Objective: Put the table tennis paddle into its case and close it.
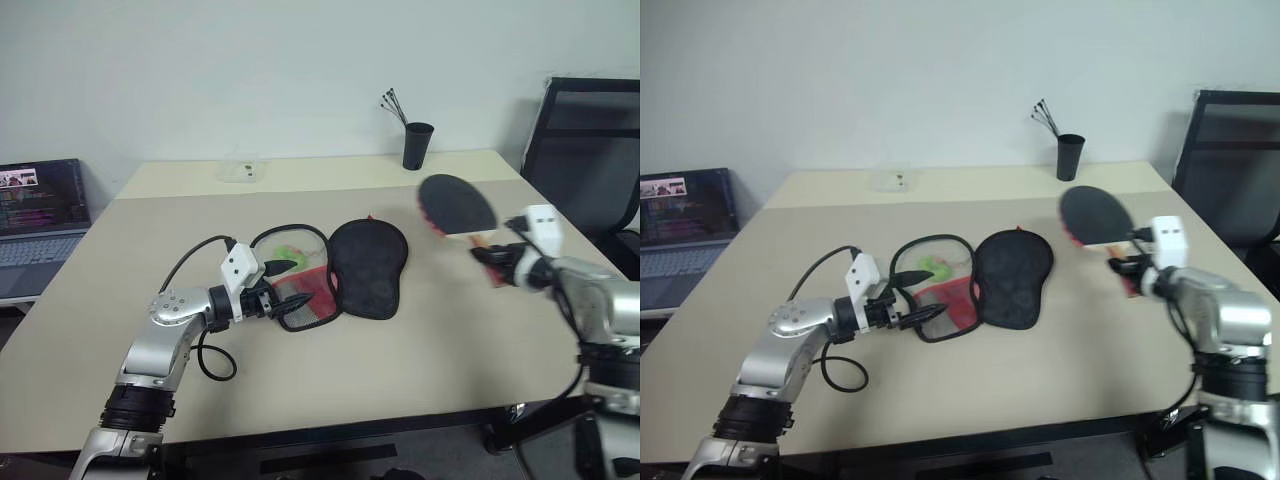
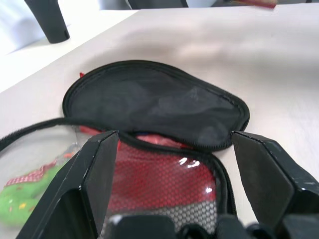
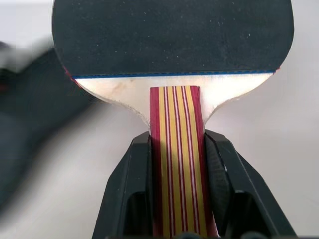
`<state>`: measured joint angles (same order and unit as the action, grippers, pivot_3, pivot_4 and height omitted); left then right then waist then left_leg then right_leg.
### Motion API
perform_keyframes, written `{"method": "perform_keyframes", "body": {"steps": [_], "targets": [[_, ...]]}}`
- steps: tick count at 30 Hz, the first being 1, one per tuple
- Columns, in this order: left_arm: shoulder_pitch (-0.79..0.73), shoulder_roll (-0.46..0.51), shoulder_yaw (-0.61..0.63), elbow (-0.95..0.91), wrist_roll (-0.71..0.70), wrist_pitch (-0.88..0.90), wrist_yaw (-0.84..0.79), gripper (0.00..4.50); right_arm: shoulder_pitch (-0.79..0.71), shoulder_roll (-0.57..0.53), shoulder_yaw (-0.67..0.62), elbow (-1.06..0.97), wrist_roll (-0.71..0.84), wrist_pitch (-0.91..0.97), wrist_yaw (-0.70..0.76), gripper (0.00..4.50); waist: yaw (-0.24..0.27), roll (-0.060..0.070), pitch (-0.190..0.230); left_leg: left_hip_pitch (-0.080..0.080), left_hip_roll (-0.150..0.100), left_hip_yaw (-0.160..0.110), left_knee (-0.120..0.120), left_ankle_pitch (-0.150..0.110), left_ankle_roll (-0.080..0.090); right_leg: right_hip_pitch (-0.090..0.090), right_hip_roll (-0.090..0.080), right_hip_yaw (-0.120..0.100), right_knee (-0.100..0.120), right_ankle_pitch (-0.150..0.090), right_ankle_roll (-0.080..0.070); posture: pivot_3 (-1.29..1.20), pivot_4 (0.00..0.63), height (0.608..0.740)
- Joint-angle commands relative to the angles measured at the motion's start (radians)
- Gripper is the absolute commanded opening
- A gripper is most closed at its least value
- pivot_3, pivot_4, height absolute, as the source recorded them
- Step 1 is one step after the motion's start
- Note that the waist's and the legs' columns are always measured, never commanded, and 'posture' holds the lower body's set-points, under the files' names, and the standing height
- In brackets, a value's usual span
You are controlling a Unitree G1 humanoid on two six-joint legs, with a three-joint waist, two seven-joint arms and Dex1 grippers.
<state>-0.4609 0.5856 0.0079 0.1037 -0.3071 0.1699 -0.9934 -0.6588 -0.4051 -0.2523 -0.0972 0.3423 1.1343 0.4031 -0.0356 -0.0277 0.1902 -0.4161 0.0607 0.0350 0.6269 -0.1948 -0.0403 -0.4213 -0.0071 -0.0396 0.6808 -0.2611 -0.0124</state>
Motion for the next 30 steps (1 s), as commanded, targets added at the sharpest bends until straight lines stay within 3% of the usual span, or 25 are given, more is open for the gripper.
{"method": "perform_keyframes", "body": {"steps": [1,5,10,20,30], "targets": [[-0.007,0.003,0.015,-0.044,-0.013,0.000,0.005,3.90,-0.003,0.184,0.032,-0.145,0.022,0.079,-0.149,1.06,0.005,0.000,0.000,0.000,0.000,0.000,0.000,0.000,0.000,0.000,0.002,0.000,0.000,0.000,0.000,0.00,0.150,0.740],[-0.004,0.002,0.013,-0.051,-0.012,0.003,0.008,3.90,-0.027,0.369,0.055,-0.111,-0.012,0.059,-0.272,1.06,0.010,0.000,0.000,-0.002,0.002,0.000,0.000,0.000,0.000,-0.002,0.004,-0.001,0.000,0.001,-0.001,0.00,0.150,0.740],[0.007,0.007,0.018,-0.060,-0.011,0.002,0.010,3.90,-0.083,0.466,0.067,0.048,-0.056,-0.059,-0.370,1.06,0.011,0.000,0.000,-0.003,0.001,0.002,0.000,0.000,0.000,-0.002,0.002,0.002,-0.001,0.001,-0.001,0.00,0.150,0.740],[0.026,0.010,0.021,-0.094,-0.014,0.020,0.030,3.90,-0.127,0.491,0.086,0.312,-0.121,-0.268,-0.458,1.06,0.007,0.000,0.000,-0.003,0.001,0.002,0.000,0.000,0.000,-0.002,0.004,0.002,-0.001,0.001,0.000,0.00,0.150,0.740],[0.017,0.014,0.019,-0.153,-0.019,0.083,0.051,3.90,-0.083,0.522,0.104,0.256,-0.129,-0.247,-0.522,1.06,0.007,0.000,0.000,-0.003,0.002,0.002,0.000,0.000,0.000,-0.002,0.004,0.002,-0.001,0.001,0.000,0.00,0.150,0.740]]}}
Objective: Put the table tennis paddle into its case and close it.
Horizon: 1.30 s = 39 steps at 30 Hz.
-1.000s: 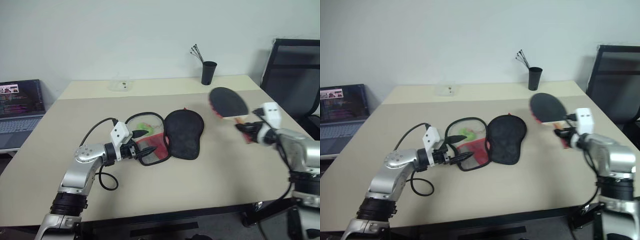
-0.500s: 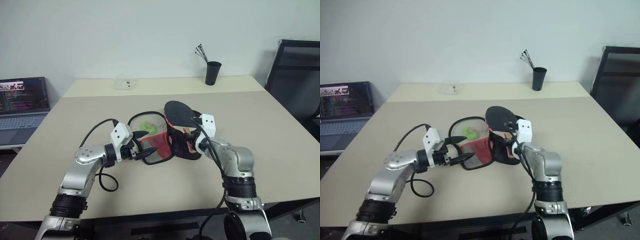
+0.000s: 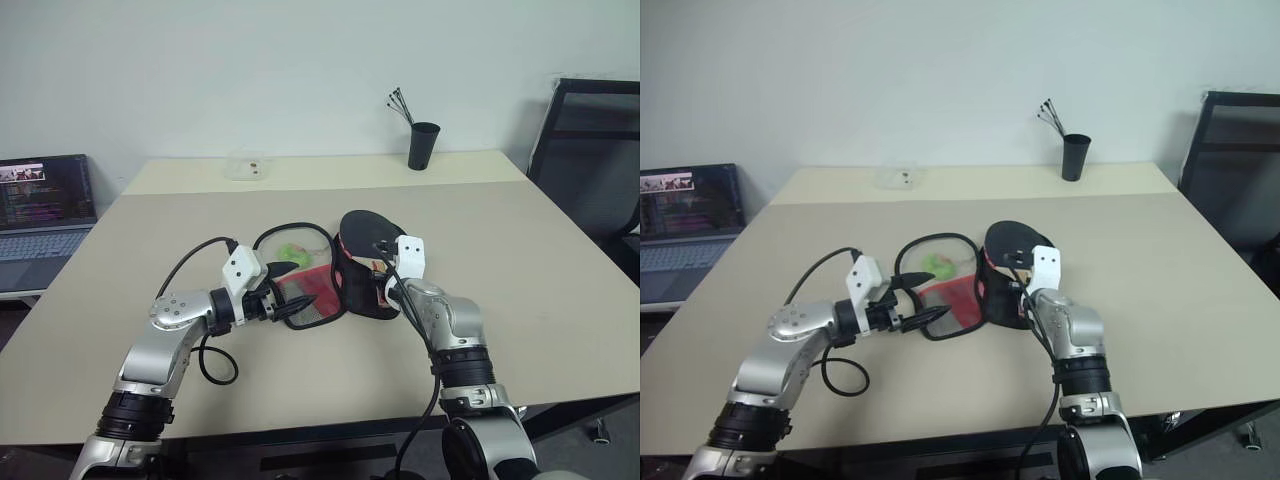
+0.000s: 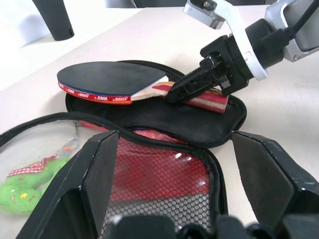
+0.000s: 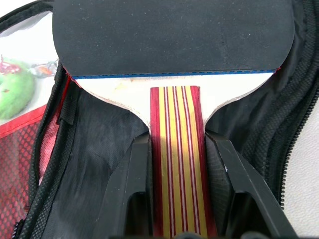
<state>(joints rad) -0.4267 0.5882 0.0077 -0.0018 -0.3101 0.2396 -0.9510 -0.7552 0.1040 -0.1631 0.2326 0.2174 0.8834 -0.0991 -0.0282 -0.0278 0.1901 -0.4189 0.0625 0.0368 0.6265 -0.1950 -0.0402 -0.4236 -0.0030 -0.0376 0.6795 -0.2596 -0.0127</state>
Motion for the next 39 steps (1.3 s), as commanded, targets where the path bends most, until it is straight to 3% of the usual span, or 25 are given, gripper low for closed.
{"method": "perform_keyframes", "body": {"steps": [1,8,20,29,39], "targets": [[-0.020,0.011,0.019,-0.051,-0.016,0.018,0.011,3.90,0.020,0.017,0.022,-0.085,-0.007,0.010,-0.024,1.06,0.000,0.000,0.000,0.000,0.000,0.000,0.000,0.000,0.000,0.000,0.000,0.000,0.000,0.000,0.000,0.00,0.150,0.740],[-0.025,0.007,0.016,-0.046,-0.014,0.021,0.009,3.90,0.064,0.030,0.064,-0.164,-0.012,0.053,-0.039,1.06,0.000,0.000,0.000,0.000,0.000,0.000,0.000,0.000,0.000,0.000,0.000,0.000,0.000,0.000,0.000,0.00,0.150,0.740],[-0.008,0.006,0.021,-0.027,-0.011,-0.008,0.002,3.90,0.056,0.046,0.050,-0.107,0.000,0.041,-0.050,1.06,-0.001,0.000,0.000,0.000,0.000,0.000,0.000,0.000,0.000,0.000,0.000,0.000,0.000,0.000,0.000,0.00,0.150,0.740],[0.014,0.009,0.028,-0.008,-0.010,-0.039,0.000,3.90,0.055,0.044,0.086,-0.114,0.010,0.038,-0.033,3.85,0.000,-0.001,-0.001,0.001,0.000,0.000,0.000,0.000,0.000,0.001,0.000,0.000,0.000,0.000,0.000,0.00,0.150,0.740],[0.039,0.016,0.062,0.042,-0.011,-0.067,0.002,3.90,0.075,0.009,0.106,-0.353,0.155,0.230,0.149,3.85,-0.001,-0.001,-0.001,0.001,0.001,0.000,-0.001,0.000,0.000,0.000,0.000,0.000,0.000,0.000,0.000,0.00,0.150,0.740]]}}
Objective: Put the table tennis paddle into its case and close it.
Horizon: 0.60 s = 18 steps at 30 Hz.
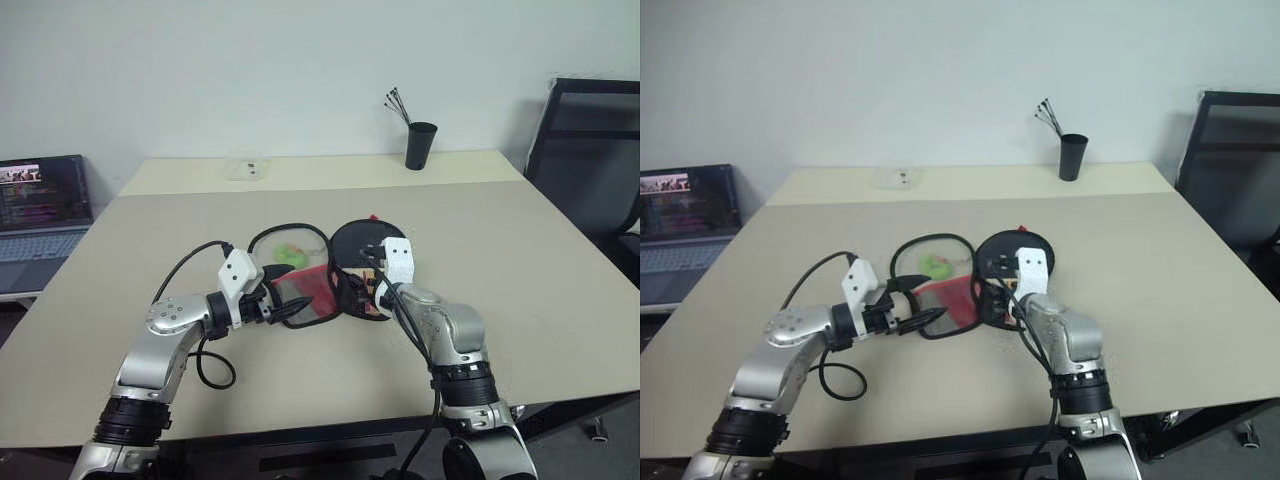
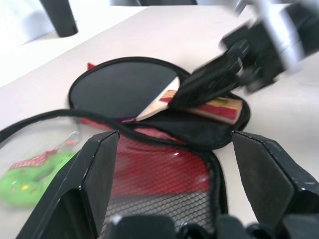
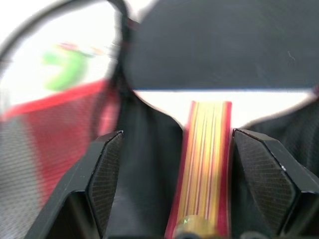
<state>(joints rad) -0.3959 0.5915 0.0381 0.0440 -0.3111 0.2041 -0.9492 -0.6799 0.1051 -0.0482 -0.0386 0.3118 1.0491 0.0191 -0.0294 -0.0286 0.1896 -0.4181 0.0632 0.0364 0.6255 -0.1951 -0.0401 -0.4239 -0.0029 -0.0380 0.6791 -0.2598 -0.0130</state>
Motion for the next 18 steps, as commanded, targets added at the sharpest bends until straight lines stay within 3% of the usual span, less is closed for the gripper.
{"method": "perform_keyframes", "body": {"steps": [1,8,15,18], "targets": [[0.011,0.013,0.033,0.000,-0.008,-0.035,0.000,3.90,0.004,0.012,-0.020,-0.093,0.075,0.084,0.034,3.85,0.000,0.000,0.000,0.000,0.000,0.000,0.000,0.000,0.000,0.000,0.000,0.000,0.000,0.000,0.000,0.00,0.150,0.740],[0.012,0.017,0.043,0.029,-0.006,-0.046,0.007,3.90,0.004,-0.090,0.003,-0.152,0.079,0.077,0.092,3.85,0.000,0.000,0.000,0.000,0.000,0.000,0.000,0.000,0.000,0.000,0.000,0.000,0.000,0.000,0.000,0.00,0.150,0.740],[0.011,0.071,0.110,0.113,-0.023,-0.042,0.001,3.90,-0.004,-0.461,0.032,-0.369,0.244,0.099,0.461,3.85,0.001,0.000,0.000,-0.001,0.000,0.000,0.000,0.000,0.000,0.000,0.000,-0.001,-0.002,0.000,0.000,0.00,0.150,0.740],[0.001,0.081,0.122,0.160,-0.014,-0.052,-0.001,3.90,-0.009,-0.560,0.010,-0.408,0.305,0.104,0.545,3.85,0.001,0.000,0.000,-0.001,-0.001,0.000,-0.001,0.000,0.000,0.000,0.000,-0.001,-0.002,0.000,0.000,0.00,0.150,0.740]]}}
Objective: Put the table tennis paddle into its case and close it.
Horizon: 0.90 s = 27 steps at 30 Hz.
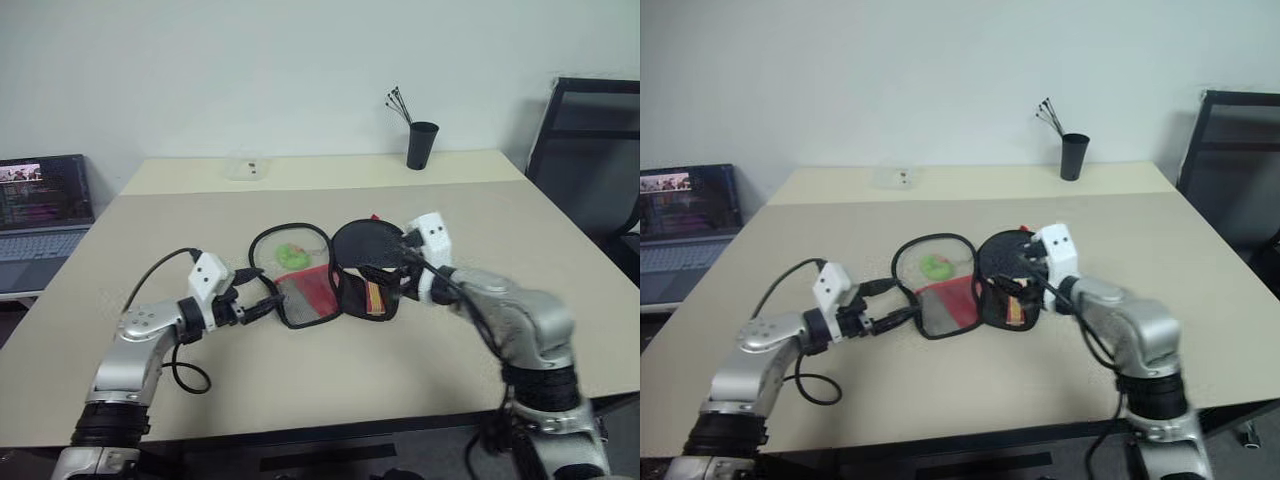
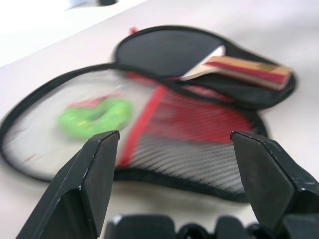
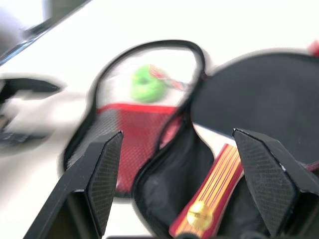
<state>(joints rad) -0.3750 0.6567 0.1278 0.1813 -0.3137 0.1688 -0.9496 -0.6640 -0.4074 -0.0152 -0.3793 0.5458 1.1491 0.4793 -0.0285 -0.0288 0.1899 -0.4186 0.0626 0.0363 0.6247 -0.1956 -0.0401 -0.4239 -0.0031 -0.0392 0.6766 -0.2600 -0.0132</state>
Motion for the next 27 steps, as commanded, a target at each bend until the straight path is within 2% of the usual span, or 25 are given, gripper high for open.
{"method": "perform_keyframes", "body": {"steps": [1,2,3,4,8,12,14,23,27], "targets": [[-0.026,0.018,0.036,0.052,-0.003,-0.027,0.005,3.90,-0.029,-0.087,-0.038,-0.089,0.105,0.007,0.128,3.85,0.000,0.000,0.000,0.000,0.000,0.000,0.000,0.000,0.000,0.000,0.000,0.000,0.000,0.000,0.000,0.00,0.150,0.740],[-0.034,0.017,0.035,0.086,0.009,-0.041,0.011,3.90,-0.030,-0.131,-0.052,-0.113,0.142,0.011,0.178,3.85,0.000,0.000,0.000,0.000,0.000,0.000,0.000,0.000,0.000,0.000,0.000,0.000,0.000,0.000,0.000,0.00,0.150,0.740],[-0.040,0.018,0.034,0.117,0.017,-0.051,0.013,3.53,-0.028,-0.170,-0.061,-0.131,0.170,0.010,0.218,3.91,0.000,0.000,0.000,0.000,0.000,-0.001,0.000,0.000,0.000,0.000,0.000,-0.001,0.001,0.000,-0.001,0.00,0.150,0.740],[-0.045,0.017,0.033,0.137,0.021,-0.058,0.014,3.36,-0.026,-0.197,-0.064,-0.141,0.190,0.007,0.240,3.91,0.001,0.000,0.000,0.000,0.000,-0.001,0.000,0.000,0.000,0.000,0.000,-0.001,0.001,-0.001,-0.001,0.00,0.150,0.740],[-0.069,0.026,-0.005,0.246,0.080,-0.091,0.012,1.97,-0.004,-0.288,-0.049,-0.139,0.190,-0.029,0.289,3.91,0.001,-0.001,0.001,0.001,0.000,0.000,0.000,0.000,0.000,0.000,0.000,-0.001,0.000,-0.001,-0.001,0.00,0.150,0.740],[-0.108,0.009,-0.041,0.341,0.124,-0.125,0.011,0.50,-0.003,-0.300,-0.046,-0.127,0.188,-0.051,0.285,3.91,0.002,-0.001,0.001,0.000,0.000,0.000,0.000,0.000,0.000,0.000,0.000,-0.001,0.000,-0.001,-0.001,0.00,0.150,0.740],[-0.145,-0.015,-0.062,0.399,0.146,-0.149,0.020,0.06,-0.006,-0.295,-0.042,-0.121,0.185,-0.059,0.278,3.91,0.004,-0.001,0.001,0.000,0.000,0.000,0.000,0.000,0.000,0.000,0.000,-0.001,0.000,-0.001,-0.001,0.00,0.150,0.740],[-0.314,-0.137,-0.073,0.620,0.169,-0.243,0.058,0.06,0.007,-0.298,-0.023,-0.119,0.178,-0.084,0.264,3.91,0.009,-0.002,0.001,-0.001,-0.001,0.000,0.001,0.000,0.000,0.000,0.000,-0.001,0.000,0.000,-0.001,0.00,0.150,0.740],[-0.418,-0.184,-0.087,0.635,0.169,-0.264,0.032,0.06,0.017,-0.316,-0.030,-0.123,0.182,-0.082,0.259,3.91,0.012,-0.004,0.002,-0.001,-0.001,0.000,0.002,0.000,0.000,0.000,0.002,-0.001,0.001,0.000,-0.001,0.00,0.150,0.740]]}}
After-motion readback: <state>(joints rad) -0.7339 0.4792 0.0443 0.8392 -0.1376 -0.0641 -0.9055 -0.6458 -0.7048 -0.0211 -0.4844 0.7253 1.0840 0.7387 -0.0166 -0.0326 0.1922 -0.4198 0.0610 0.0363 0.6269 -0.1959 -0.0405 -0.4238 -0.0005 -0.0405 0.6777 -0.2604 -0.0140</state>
